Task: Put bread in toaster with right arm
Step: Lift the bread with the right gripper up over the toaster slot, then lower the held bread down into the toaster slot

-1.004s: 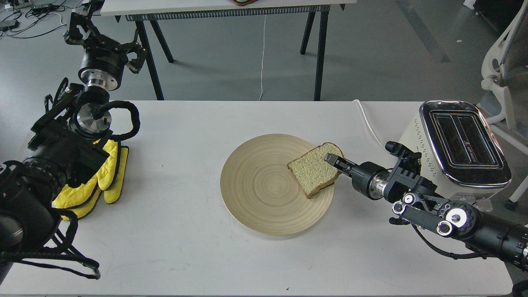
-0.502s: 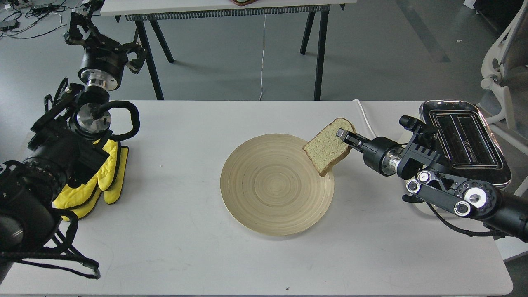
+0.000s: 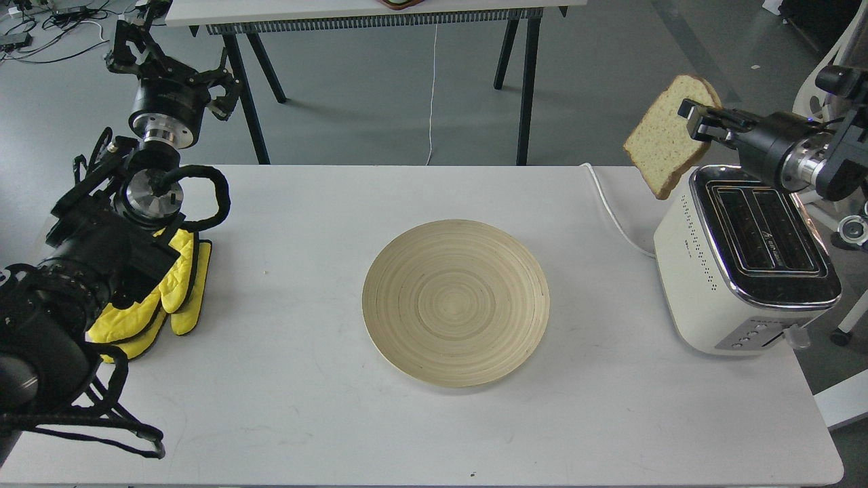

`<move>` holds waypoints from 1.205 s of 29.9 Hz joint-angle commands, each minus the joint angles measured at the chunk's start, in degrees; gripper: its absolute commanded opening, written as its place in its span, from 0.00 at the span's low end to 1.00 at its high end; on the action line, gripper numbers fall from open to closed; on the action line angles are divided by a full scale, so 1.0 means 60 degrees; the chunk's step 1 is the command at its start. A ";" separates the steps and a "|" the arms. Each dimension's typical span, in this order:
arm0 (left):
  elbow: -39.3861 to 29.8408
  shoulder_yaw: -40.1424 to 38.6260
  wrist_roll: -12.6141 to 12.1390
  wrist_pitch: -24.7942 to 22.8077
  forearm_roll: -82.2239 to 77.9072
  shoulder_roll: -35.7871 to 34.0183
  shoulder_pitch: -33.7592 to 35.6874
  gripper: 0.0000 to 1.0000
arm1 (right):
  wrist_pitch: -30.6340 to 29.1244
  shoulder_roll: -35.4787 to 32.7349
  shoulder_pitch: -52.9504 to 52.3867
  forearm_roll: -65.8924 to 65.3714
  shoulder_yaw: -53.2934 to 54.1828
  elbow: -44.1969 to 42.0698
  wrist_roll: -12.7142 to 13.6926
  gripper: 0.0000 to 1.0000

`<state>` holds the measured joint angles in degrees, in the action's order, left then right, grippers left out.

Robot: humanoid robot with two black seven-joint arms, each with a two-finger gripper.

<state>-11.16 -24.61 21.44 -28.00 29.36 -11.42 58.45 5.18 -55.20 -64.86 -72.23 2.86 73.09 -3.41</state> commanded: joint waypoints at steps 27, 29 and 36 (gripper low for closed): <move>0.0000 0.0059 -0.0014 0.0000 -0.0015 0.0029 0.0000 1.00 | -0.0293 -0.2827 0.0849 -0.0531 -0.0125 0.1793 0.0436 0.03; 0.0000 0.0059 -0.0014 0.0000 -0.0015 0.0029 0.0000 1.00 | -0.0293 -0.2856 0.0820 -0.0531 -0.0096 0.1793 0.0421 0.03; 0.0000 0.0030 -0.0014 0.0000 0.0000 0.0029 0.0000 1.00 | -0.0293 -0.2842 0.0864 -0.0531 -0.0125 0.1779 0.0450 0.03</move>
<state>-11.16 -24.38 21.35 -28.00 29.30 -11.25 58.45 3.42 -72.37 -59.86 -75.41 2.12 83.85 -0.79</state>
